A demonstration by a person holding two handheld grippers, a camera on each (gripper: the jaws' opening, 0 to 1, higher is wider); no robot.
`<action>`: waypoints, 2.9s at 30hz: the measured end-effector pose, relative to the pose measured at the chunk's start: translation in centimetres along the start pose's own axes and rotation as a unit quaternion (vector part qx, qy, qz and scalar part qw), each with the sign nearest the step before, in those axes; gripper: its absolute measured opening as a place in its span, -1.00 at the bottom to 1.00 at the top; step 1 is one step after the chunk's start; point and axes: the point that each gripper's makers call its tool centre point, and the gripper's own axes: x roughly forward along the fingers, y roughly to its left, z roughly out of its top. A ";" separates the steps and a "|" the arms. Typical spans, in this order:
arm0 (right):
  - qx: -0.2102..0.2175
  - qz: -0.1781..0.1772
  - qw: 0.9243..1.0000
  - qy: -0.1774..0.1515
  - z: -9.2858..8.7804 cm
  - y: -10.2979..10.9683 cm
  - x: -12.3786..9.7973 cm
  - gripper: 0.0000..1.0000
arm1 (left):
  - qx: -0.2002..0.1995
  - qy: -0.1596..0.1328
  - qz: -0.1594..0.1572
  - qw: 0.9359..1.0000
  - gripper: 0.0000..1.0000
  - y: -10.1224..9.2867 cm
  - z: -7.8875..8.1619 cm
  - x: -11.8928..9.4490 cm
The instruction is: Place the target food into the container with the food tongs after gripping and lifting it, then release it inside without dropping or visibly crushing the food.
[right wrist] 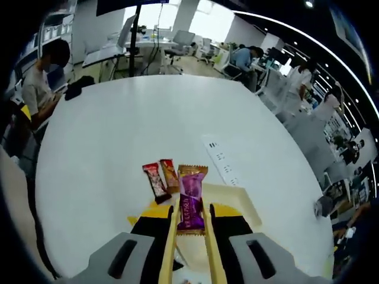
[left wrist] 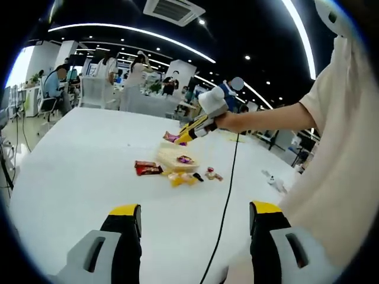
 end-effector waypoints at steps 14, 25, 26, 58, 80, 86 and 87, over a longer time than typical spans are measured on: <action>0.011 -0.033 0.999 -0.002 -0.5 -3.8 -1.6 -0.52 | 0.003 0.004 -0.001 1.000 0.48 -0.1 0.0 0.0; 0.016 -0.045 0.999 0.000 -1.0 -5.3 -2.0 -0.52 | 0.001 0.004 -0.003 1.000 0.49 -0.3 -0.1 0.1; 0.018 -0.045 0.999 -0.001 -1.0 -5.4 -2.0 -0.52 | 0.001 0.004 -0.003 1.000 0.49 -0.3 -0.1 0.1; 0.021 -0.012 0.999 -0.031 0.4 -3.5 -1.1 -0.51 | -0.003 0.003 -0.001 1.000 0.48 -0.3 -0.1 0.7; -0.017 0.056 0.998 -0.029 2.3 2.0 2.8 -0.50 | -0.015 0.004 0.016 1.000 0.48 0.4 -0.4 0.5; -0.024 0.074 0.997 -0.023 2.3 3.4 3.6 -0.49 | -0.021 0.007 0.021 1.000 0.48 0.6 -0.8 0.4; -0.025 0.077 0.997 -0.021 2.3 3.6 3.7 -0.49 | -0.021 0.007 0.021 1.000 0.48 0.6 -0.8 0.4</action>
